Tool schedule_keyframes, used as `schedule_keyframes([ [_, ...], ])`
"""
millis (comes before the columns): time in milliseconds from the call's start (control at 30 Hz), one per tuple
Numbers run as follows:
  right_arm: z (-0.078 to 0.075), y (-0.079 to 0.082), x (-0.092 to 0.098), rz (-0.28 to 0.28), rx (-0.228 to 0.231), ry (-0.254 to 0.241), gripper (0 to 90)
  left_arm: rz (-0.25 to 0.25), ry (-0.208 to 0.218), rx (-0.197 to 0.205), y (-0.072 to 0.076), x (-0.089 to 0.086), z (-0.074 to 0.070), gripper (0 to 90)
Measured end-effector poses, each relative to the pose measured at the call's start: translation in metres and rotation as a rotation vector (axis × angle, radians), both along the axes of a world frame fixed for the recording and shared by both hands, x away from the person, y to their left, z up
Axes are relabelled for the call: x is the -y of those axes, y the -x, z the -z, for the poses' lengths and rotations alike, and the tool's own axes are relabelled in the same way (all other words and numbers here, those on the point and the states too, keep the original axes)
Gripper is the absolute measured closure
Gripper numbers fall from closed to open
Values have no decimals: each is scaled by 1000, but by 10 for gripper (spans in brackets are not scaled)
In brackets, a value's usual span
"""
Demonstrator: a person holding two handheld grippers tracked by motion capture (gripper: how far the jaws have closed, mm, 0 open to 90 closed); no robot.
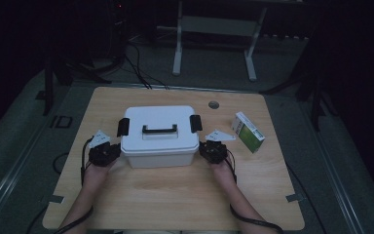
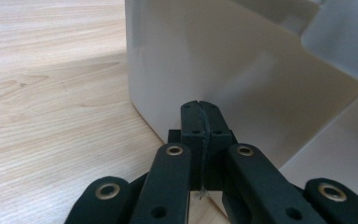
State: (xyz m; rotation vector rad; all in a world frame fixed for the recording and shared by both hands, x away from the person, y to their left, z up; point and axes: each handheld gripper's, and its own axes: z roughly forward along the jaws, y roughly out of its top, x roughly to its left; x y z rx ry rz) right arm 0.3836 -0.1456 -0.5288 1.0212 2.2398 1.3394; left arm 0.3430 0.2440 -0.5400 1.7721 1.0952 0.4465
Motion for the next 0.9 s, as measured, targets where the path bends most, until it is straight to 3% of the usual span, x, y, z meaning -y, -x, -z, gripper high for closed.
schedule_keyframes([
  [367, -2, 10, 12, 7, -1, 15, 900, 37, 1, -4, 5, 10, 0, 898],
  [567, -2, 19, 18, 9, -3, 15, 900, 40, 35, -7, 9, 14, 2, 898],
  [900, -1, 36, 32, 17, -14, -5, 900, 85, 21, -8, 18, 25, 1, 898],
])
